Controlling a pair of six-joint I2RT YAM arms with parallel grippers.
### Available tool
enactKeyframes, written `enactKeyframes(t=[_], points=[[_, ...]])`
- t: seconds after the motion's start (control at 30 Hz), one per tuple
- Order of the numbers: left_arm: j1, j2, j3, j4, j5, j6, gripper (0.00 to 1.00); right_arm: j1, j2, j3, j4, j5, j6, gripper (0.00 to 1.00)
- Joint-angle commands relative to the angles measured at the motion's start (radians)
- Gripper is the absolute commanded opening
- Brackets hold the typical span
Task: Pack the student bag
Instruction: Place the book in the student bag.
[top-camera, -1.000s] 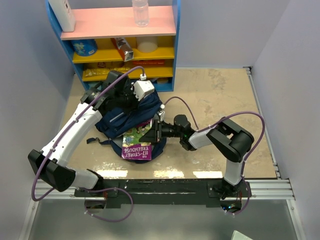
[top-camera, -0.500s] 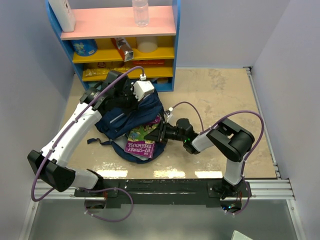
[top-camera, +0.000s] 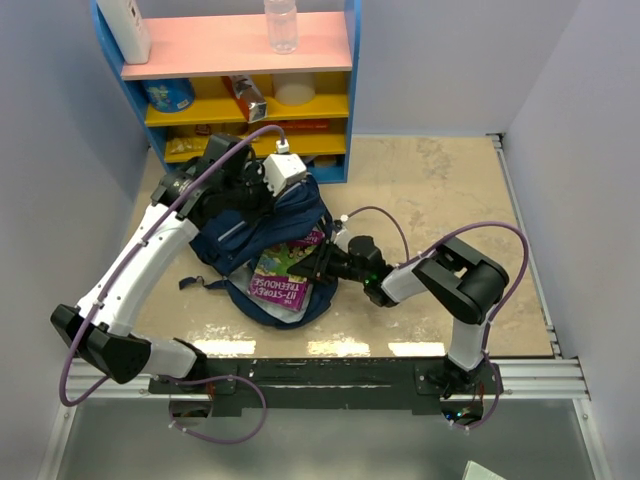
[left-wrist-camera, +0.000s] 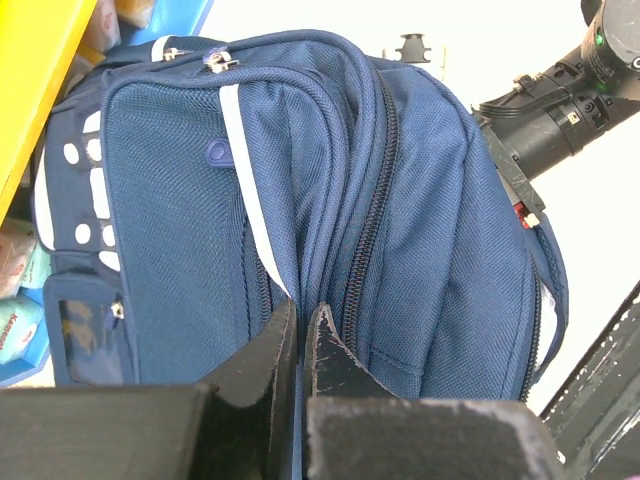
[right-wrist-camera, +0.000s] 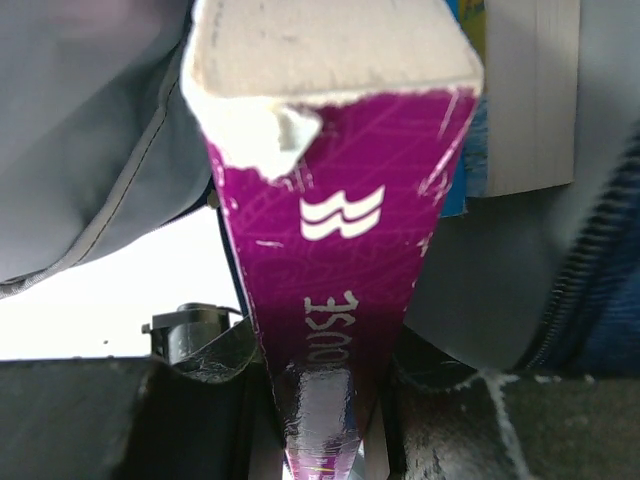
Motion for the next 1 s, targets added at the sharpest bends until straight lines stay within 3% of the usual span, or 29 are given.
enactKeyframes(t=[0.0, 0.2, 0.33, 0.53, 0.6, 0.77, 0.87, 0.97], points=[[-0.008, -0.072, 0.108, 0.140, 0.078, -0.024, 0.00, 0.011, 0.010, -0.045, 0.061, 0.074, 0.037, 0.01], [-0.008, -0.075, 0.075, 0.143, 0.107, -0.025, 0.00, 0.025, 0.004, -0.056, 0.093, 0.077, 0.056, 0.01], [-0.007, -0.079, 0.062, 0.136, 0.128, -0.026, 0.00, 0.017, -0.007, 0.086, -0.019, 0.091, 0.037, 0.02], [-0.008, -0.081, 0.038, 0.120, 0.151, -0.023, 0.00, 0.017, 0.015, 0.342, -0.128, 0.173, -0.062, 0.35], [-0.008, -0.081, 0.030, 0.117, 0.154, -0.020, 0.00, 0.017, -0.004, 0.370, -0.143, 0.216, -0.099, 0.48], [-0.008, -0.088, 0.009, 0.116, 0.153, -0.012, 0.00, 0.017, -0.077, 0.432, -0.364, 0.279, -0.240, 0.73], [-0.008, -0.091, -0.008, 0.123, 0.150, -0.008, 0.00, 0.017, -0.140, 0.389, -0.445, 0.321, -0.272, 0.82], [-0.008, -0.091, -0.021, 0.131, 0.142, -0.008, 0.00, 0.022, -0.227, 0.305, -0.486, 0.359, -0.283, 0.83]])
